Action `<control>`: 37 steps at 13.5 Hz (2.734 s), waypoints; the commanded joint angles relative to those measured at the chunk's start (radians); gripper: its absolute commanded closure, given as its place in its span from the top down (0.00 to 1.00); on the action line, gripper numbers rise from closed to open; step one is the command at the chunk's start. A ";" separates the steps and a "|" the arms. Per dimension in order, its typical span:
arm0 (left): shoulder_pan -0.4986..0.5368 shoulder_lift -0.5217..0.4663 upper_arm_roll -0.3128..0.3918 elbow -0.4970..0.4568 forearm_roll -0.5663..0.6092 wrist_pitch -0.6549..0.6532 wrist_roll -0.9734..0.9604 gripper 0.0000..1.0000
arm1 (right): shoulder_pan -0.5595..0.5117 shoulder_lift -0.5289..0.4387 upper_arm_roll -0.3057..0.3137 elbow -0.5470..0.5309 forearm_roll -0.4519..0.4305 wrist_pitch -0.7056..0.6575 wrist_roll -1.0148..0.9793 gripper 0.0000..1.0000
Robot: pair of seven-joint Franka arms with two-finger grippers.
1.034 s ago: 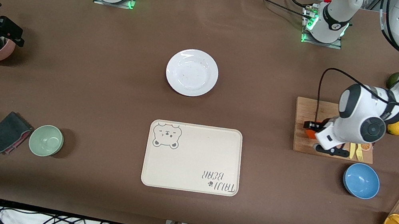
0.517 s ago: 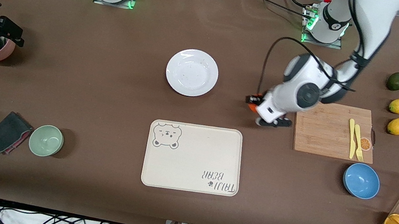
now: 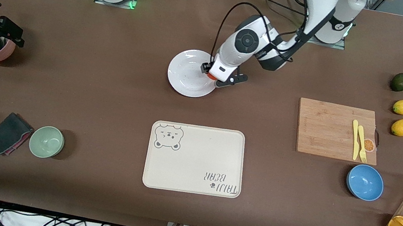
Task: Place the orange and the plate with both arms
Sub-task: 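Carry the orange with the left gripper onto the white plate, then release the orange and withdraw the left gripper while the right gripper reaches out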
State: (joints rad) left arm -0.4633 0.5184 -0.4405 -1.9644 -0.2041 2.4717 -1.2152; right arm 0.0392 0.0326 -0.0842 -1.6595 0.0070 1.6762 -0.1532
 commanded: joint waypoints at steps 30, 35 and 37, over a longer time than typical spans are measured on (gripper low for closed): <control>0.776 0.011 0.065 0.490 0.264 -0.761 0.891 1.00 | 0.044 0.181 0.065 -0.156 0.488 -0.209 -0.064 1.00; 0.834 -0.023 0.055 0.582 0.270 -0.774 1.005 1.00 | 0.045 0.185 0.219 -0.411 0.620 0.130 -0.147 1.00; 0.839 -0.082 0.065 0.584 0.273 -0.833 1.007 1.00 | 0.045 0.246 0.238 -0.442 0.700 0.198 -0.251 1.00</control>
State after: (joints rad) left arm 0.3760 0.4972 -0.3813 -1.3864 0.0409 1.6990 -0.2232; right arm 0.0962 0.2567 0.1400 -2.0555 0.6351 1.8265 -0.3043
